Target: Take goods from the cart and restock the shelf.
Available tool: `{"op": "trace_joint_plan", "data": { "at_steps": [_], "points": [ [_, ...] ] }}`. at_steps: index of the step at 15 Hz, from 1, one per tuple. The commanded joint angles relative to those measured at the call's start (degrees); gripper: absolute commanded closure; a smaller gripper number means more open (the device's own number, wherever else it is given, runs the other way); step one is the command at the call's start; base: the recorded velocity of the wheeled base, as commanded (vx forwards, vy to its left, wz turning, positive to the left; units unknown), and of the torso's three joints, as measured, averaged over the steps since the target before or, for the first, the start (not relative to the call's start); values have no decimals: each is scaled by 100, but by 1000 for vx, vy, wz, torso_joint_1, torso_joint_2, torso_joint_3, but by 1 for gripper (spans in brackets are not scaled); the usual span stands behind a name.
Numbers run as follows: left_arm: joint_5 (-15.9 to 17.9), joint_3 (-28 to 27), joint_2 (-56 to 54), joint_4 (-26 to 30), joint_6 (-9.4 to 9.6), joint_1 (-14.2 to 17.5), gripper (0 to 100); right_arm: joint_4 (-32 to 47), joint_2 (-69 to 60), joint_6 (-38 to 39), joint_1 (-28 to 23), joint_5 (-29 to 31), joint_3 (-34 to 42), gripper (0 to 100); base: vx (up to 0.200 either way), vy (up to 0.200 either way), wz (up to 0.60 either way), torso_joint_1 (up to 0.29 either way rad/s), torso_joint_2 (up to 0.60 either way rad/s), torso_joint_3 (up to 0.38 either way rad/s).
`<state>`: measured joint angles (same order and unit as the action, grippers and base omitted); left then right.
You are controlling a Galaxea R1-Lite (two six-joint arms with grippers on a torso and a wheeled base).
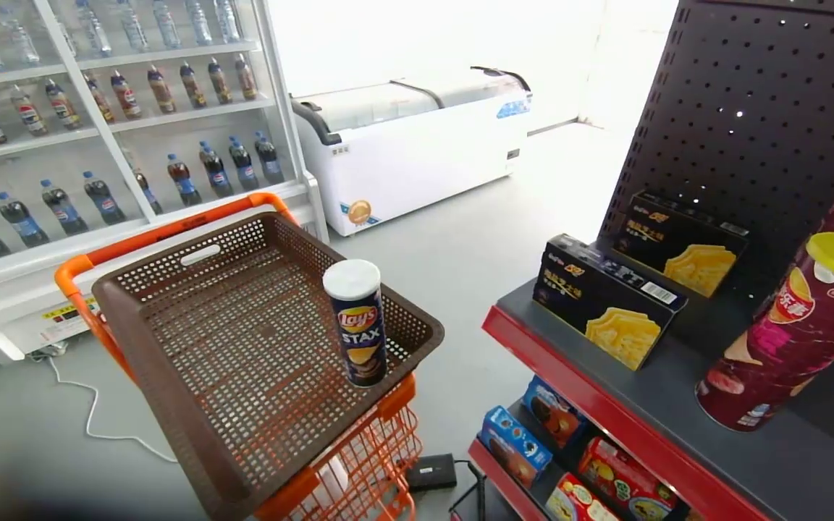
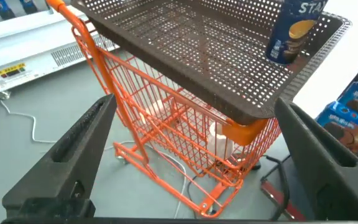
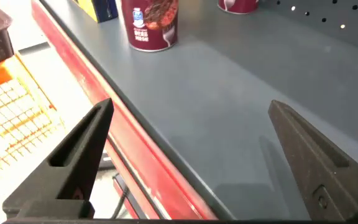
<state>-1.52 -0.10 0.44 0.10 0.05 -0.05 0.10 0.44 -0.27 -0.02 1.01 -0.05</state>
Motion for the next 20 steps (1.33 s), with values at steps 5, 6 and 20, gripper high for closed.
{"op": "trace_joint_plan", "data": {
  "at_steps": [5,6,20],
  "points": [
    [108,-474,88,78,382,-21,0,-1,0,0,2,4,5,0,0,0,0,0,0,0],
    [161,-825,510,333,522,-57,0,-1,0,-8,2,4,5,0,0,0,0,0,0,0],
    [2139,-2196,6768,-2620,777,-1164,0,-1,0,0,2,4,5,0,0,0,0,0,0,0]
  ]
}}
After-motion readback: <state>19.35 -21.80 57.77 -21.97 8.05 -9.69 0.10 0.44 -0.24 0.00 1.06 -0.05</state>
